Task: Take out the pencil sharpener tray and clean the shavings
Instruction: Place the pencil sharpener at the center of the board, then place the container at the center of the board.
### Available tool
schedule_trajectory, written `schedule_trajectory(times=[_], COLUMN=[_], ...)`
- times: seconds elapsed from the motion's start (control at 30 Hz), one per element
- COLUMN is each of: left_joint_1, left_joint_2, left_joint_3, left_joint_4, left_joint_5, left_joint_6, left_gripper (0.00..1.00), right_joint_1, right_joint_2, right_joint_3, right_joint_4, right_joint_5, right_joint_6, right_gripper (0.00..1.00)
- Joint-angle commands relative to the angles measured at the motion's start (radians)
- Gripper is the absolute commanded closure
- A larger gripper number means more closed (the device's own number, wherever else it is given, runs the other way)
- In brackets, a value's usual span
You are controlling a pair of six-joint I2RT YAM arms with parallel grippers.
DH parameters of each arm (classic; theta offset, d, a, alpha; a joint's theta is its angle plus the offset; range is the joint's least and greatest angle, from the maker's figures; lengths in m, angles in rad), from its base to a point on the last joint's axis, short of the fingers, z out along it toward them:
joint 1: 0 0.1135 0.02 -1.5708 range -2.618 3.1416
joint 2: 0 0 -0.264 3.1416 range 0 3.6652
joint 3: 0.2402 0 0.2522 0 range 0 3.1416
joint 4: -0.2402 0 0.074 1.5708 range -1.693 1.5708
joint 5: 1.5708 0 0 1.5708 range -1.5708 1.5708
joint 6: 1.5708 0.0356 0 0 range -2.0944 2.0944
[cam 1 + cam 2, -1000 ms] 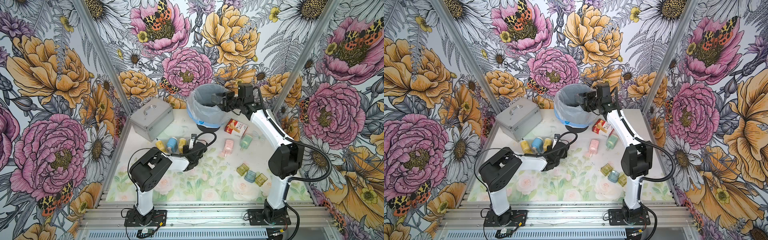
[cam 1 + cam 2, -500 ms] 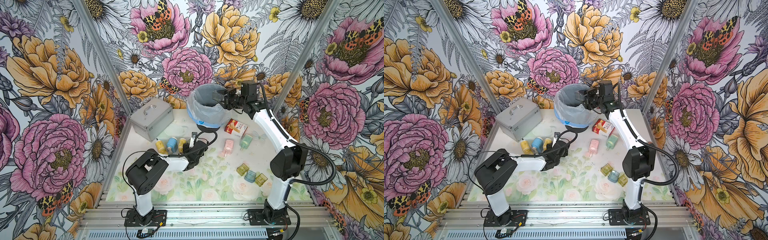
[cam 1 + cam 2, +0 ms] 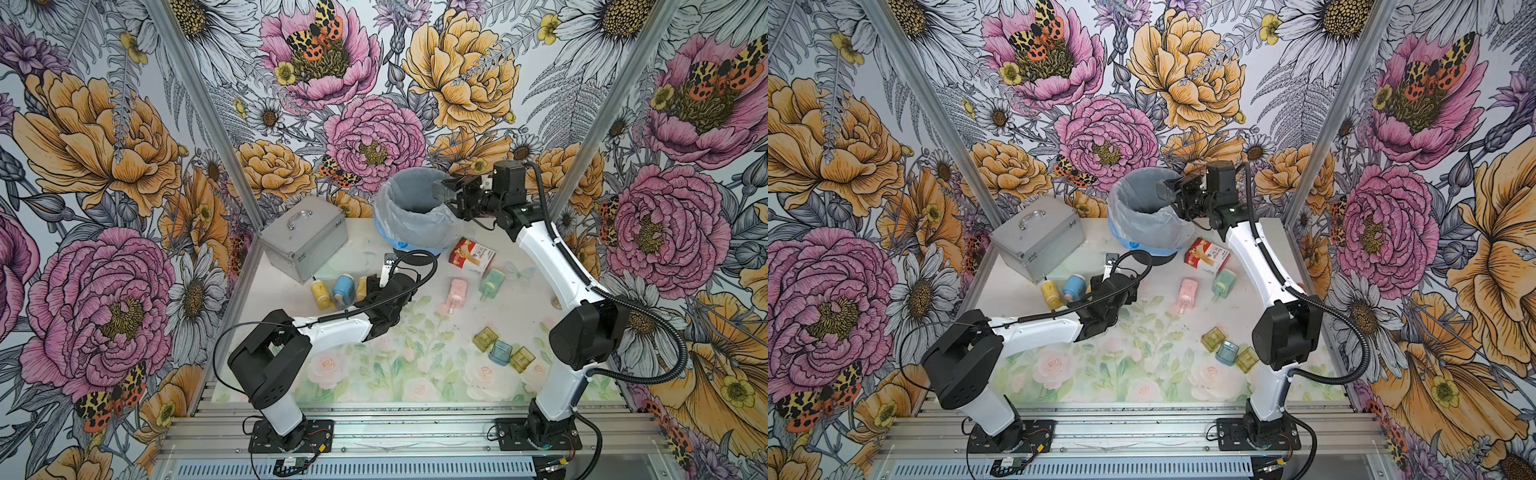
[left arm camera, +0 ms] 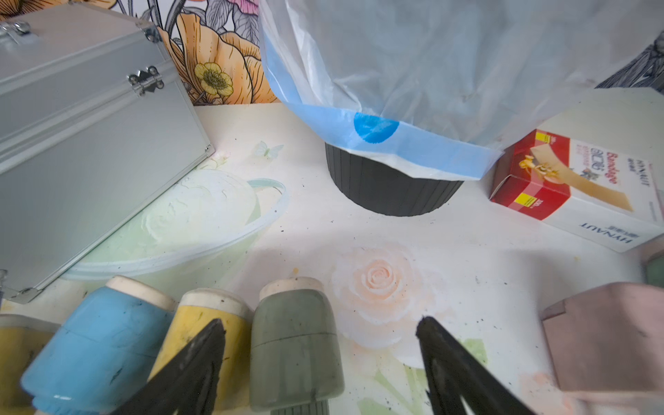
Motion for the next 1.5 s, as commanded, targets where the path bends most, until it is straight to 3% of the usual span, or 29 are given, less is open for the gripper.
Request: schedule_trajectory(times=[0.0, 0.3, 0.6, 0.97, 1.47], left_joint_1=[-0.014, -0.046, -0.059, -0.056, -0.036], left_joint_2=[-0.086, -0.232, -0.365, -0.459, -0.513], left_joint_3=[0.007, -0.010, -0.042, -0.096, -0.168], left_joint_4=[-0.021, -0.089, -0.124, -0.115, -0.086], left_joint_5=[-0.042, -0.058, -0.048, -0.012, 0.069], left_joint_6=[0.036, 0.067, 0.077, 0.087, 0.004], left_gripper=[0.14, 0.01, 0.01, 0.01, 0.01], right_joint_1=[-0.007, -0.021, -0.029, -0.027, -0.006], right_joint_2=[-0.060, -0.116, -0.187, -0.356, -0.543], right_joint_3=[-0.041, -0.100, -0.183, -0.268, -0.410], right_joint_4=[-0.008, -0.008, -0.019, -0.170, -0.316], right_joint_5=[0.004, -0.002, 0.032, 0.215, 0.427], right_joint_6=[-0.069, -0.167, -0.292, -0.592, -0.830], right_gripper=[0.71, 0.71, 0.71, 0.70, 0.70])
